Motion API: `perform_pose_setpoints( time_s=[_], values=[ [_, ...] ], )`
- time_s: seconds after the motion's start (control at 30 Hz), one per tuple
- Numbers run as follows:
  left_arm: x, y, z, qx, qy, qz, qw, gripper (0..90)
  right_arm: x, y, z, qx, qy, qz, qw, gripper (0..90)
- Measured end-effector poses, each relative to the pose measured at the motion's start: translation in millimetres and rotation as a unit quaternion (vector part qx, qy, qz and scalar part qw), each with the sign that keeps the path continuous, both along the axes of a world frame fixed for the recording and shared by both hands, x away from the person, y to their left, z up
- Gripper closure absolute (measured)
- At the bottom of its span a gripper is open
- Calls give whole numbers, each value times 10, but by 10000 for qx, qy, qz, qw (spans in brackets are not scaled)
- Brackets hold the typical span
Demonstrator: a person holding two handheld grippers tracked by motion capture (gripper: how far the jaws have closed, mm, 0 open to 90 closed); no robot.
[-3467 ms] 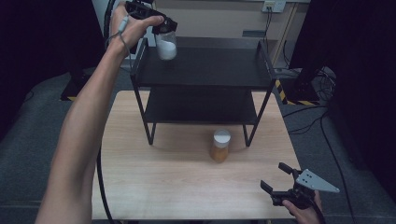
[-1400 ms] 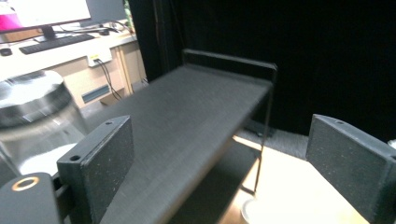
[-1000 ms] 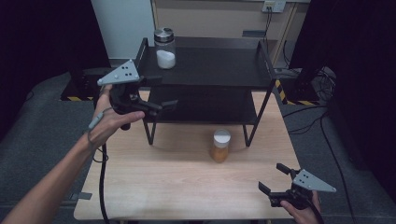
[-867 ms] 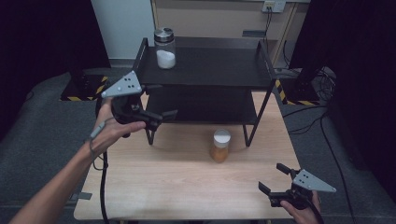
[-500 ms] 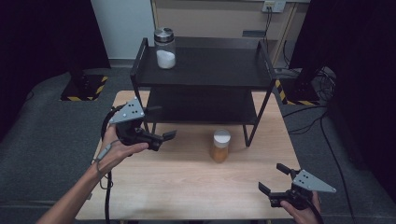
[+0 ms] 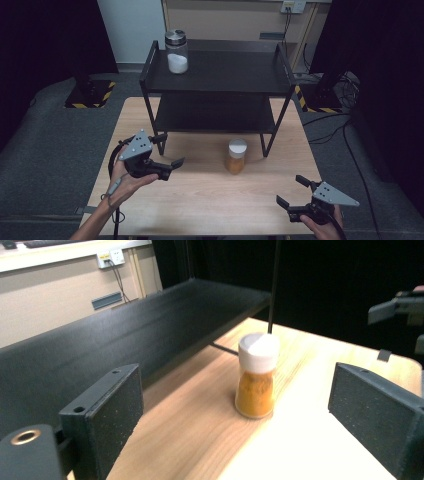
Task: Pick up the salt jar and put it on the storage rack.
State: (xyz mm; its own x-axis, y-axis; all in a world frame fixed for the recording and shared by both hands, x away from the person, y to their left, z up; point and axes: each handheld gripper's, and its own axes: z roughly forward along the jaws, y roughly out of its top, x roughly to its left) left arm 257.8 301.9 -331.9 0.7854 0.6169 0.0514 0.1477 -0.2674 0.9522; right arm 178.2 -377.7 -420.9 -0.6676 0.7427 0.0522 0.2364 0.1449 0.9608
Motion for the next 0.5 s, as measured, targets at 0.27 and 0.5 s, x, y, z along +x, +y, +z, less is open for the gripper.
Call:
perform_pose_setpoints(
  time_s=[0.27,0.5],
  values=[
    [-119,-40,-344,-26,60,62,10000,62,1,1,0,-7,-4,7,10000,7],
    [-190,-46,-536,-17,153,134,9998,61,-3,-1,0,-6,-11,2,10000,7]
  ],
)
